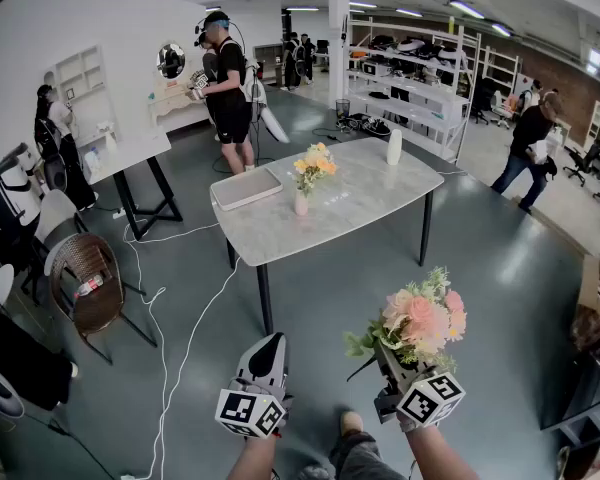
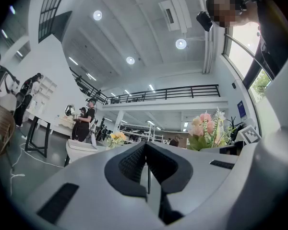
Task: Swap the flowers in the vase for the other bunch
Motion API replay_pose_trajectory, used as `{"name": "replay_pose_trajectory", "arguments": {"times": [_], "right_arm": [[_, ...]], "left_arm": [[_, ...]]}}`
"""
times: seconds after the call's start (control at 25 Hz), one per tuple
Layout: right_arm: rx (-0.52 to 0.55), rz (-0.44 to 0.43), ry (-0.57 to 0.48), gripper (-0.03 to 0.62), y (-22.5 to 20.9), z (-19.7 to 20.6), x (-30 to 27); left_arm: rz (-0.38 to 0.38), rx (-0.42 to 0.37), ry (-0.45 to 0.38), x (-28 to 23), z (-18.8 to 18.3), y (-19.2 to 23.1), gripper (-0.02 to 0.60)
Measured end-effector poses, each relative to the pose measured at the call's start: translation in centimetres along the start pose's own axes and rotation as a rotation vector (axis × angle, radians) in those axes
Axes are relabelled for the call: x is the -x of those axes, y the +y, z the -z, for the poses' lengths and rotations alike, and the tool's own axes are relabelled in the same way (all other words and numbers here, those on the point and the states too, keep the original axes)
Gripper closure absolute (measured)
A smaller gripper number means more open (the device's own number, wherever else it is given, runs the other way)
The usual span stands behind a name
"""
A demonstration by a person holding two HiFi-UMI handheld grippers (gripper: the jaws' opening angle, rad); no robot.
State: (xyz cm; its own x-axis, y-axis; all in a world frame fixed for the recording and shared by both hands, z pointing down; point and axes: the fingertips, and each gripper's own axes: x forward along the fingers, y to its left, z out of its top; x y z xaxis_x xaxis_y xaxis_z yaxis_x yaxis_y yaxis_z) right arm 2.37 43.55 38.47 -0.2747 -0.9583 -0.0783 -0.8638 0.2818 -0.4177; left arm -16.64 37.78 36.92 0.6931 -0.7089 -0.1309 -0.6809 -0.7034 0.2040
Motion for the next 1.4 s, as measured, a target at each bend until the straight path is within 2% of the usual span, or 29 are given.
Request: {"name": "replay_pose_trajectory", "arguments": {"times": [0.32, 0.68, 1.0, 1.4], "right_arm": [[0.015, -0.030, 0.014, 0.531, -1.5, -0.7, -2.2], [0.034, -0.085, 0.040, 0.531, -6.6, -2.3, -8.3], [0.023, -0.137, 0.038, 0.530, -10.9, -4.5, -12.9], [-0.010, -0.164, 0.059, 0.530, -13.6, -4.7, -16.3]], "left_arm": [[-0.045, 0.010, -0.004, -2.2, 0.3, 1.2, 0.568], [-0.100, 0.007, -0.010, -9.7, 1.3, 3.4, 0.568], [-0.124, -0.004, -0.032, -16.1, 1.5, 3.7, 0.568], [-0.157, -0.021, -0.019, -19.9, 2.2, 4.1, 0.568]]}}
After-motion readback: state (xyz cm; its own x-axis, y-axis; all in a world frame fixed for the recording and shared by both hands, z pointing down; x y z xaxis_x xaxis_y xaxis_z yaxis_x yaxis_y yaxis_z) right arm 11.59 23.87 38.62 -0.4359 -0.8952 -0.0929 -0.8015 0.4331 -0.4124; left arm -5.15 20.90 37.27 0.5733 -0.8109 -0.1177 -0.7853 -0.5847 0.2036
